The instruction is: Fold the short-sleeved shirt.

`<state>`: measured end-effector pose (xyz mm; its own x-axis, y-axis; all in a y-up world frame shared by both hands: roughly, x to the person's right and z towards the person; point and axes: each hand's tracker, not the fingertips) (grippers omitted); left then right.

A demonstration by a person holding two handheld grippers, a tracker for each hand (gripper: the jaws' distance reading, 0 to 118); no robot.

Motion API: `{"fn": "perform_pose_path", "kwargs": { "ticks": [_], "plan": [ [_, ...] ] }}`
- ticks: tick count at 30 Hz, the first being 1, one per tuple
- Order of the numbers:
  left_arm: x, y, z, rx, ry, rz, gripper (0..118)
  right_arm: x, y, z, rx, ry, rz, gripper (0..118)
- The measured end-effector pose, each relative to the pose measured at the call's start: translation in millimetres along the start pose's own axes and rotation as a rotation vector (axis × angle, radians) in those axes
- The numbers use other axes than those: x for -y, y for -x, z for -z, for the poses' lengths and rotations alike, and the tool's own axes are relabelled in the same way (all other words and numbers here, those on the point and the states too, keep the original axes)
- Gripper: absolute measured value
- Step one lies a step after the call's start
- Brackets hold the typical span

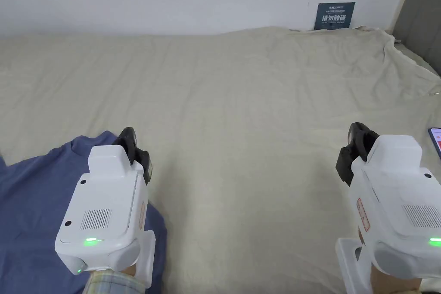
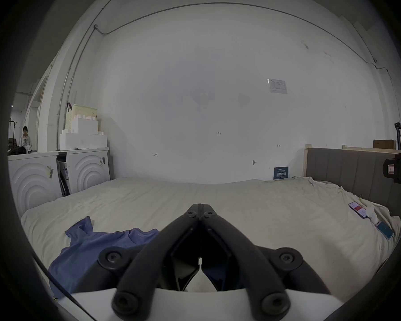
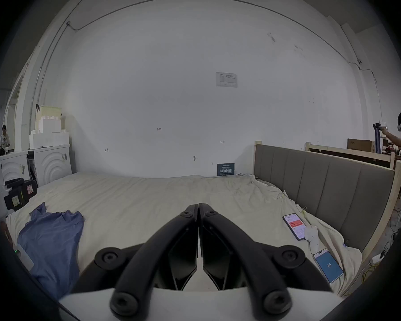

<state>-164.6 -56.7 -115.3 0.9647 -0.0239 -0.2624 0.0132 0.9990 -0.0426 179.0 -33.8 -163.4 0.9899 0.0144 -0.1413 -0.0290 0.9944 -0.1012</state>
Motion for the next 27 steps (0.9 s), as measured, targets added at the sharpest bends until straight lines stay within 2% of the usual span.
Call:
{"fn": "perform_pose_path", "kwargs": {
  "ticks": [3, 5, 8, 9, 13, 15, 17, 19, 20, 22, 23, 25, 27],
  "plan": [
    [-1.0, 0.2, -0.6, -0.003, 0.001, 0.001, 0, -1.7, 1.4, 0.3, 0.015, 0.000, -0.032, 0],
    [-5.6, 3.0, -0.8, 0.014, 0.018, -0.078, 0, -6.0, 8.3, -0.4, 0.046, -0.005, -0.141, 0],
    [-13.3, 21.8, 1.7, 0.075, 0.039, -0.436, 0, -10.5, 29.2, -3.5, 0.124, -0.073, -0.427, 0],
    [-13.5, 35.2, 3.7, 0.152, 0.048, -0.632, 0, -10.6, 37.0, -4.5, 0.156, -0.106, -0.548, 0],
    [8.4, 70.2, 9.8, 0.360, 0.031, -1.243, 0, 0.3, 57.0, -9.0, 0.257, -0.259, -0.902, 0],
    [20.8, 74.3, 7.6, 0.375, -0.002, -1.400, 0, 3.0, 57.0, -10.8, 0.258, -0.286, -0.950, 0],
    [22.2, 74.2, 6.0, 0.351, -0.011, -1.400, 0, 2.5, 52.3, -13.1, 0.233, -0.270, -0.892, 0],
    [10.1, 68.0, 4.5, 0.298, 0.010, -1.235, 0, -2.5, 46.6, -12.8, 0.209, -0.211, -0.765, 0],
    [0.0, 62.1, 2.8, 0.258, 0.012, -1.085, 0, -5.6, 41.6, -12.6, 0.189, -0.187, -0.677, 0],
    [-17.3, 46.1, -1.2, 0.180, -0.002, -0.772, 0, -14.3, 29.0, -12.1, 0.122, -0.100, -0.459, 0],
    [-24.2, 33.8, -2.0, 0.142, -0.010, -0.612, 0, -16.9, 20.7, -12.3, 0.078, -0.070, -0.324, 0],
    [-29.1, 12.2, -2.7, 0.069, -0.028, -0.305, 0, -19.8, 7.4, -9.5, 0.026, -0.014, -0.119, 0],
    [-25.6, -6.5, -1.6, 0.013, -0.042, -0.066, 0, -17.7, -1.4, -8.4, -0.004, 0.012, -0.007, 0]
  ]
}}
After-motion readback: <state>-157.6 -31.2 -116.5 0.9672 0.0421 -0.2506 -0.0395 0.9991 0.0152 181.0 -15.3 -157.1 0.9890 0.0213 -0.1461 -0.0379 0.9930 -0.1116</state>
